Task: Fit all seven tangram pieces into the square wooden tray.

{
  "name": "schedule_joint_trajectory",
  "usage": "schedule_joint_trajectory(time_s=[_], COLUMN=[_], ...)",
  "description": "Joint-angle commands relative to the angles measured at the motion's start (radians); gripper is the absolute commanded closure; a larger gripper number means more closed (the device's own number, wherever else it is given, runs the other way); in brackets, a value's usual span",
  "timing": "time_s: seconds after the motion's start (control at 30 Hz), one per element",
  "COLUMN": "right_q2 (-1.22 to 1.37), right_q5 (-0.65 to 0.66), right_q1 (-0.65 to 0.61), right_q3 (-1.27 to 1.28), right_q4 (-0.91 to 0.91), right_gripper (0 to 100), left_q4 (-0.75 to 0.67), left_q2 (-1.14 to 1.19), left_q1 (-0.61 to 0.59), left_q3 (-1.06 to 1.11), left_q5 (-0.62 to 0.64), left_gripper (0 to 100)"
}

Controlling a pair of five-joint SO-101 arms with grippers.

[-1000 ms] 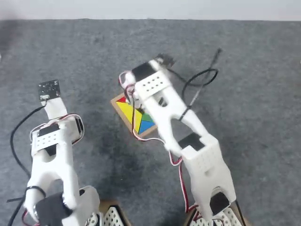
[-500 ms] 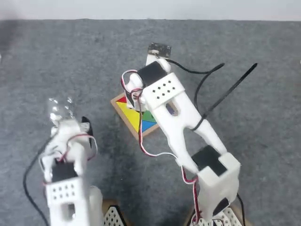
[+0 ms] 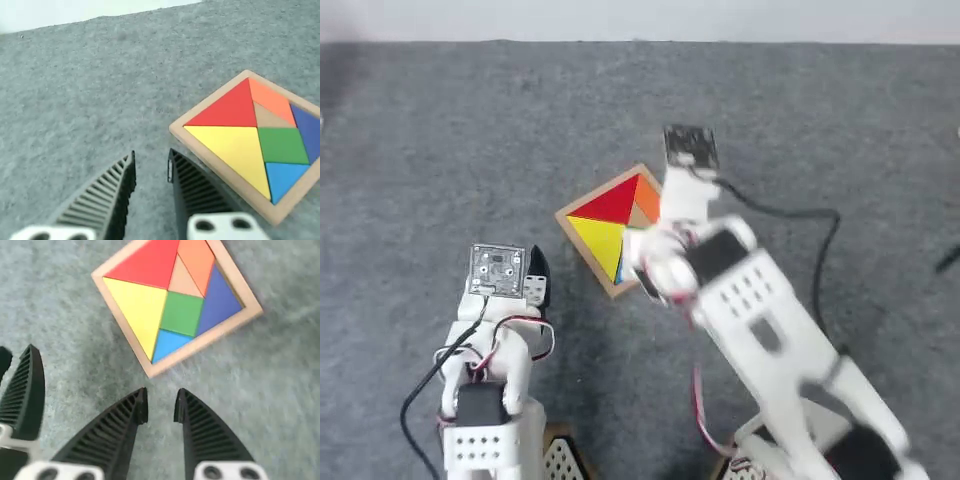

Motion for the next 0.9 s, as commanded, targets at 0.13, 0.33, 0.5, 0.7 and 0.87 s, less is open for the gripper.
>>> schedule_joint_trajectory(time_s=[0.13, 0.33, 0.5, 0.7, 0.87], right_q2=[-0.587, -0.889, -1.125, -1.422, -1.354], right_q5=[0.166, 0.218, 0.311, 0.327, 0.325], right_q1=[0.087, 0.208, 0.309, 0.547, 0.654], right_q3=[0.68, 0.861, 1.053, 1.275, 1.278], right_q4=[-0.433, -0.275, -0.199, -0.202, -0.193], right_gripper=[99.5, 99.1, 99.1, 99.1, 99.1], left_q4=[0.14, 0.356, 0.391, 0.391, 0.391], left_q2=[0.006, -0.017, -0.017, -0.017, -0.017], left_q1=[0.009, 0.008, 0.008, 0.009, 0.008], left_q3=[-0.005, -0.007, -0.007, -0.007, -0.007], left_q5=[-0.006, -0.006, -0.008, -0.008, -0.008], left_gripper=[90, 90, 90, 90, 90])
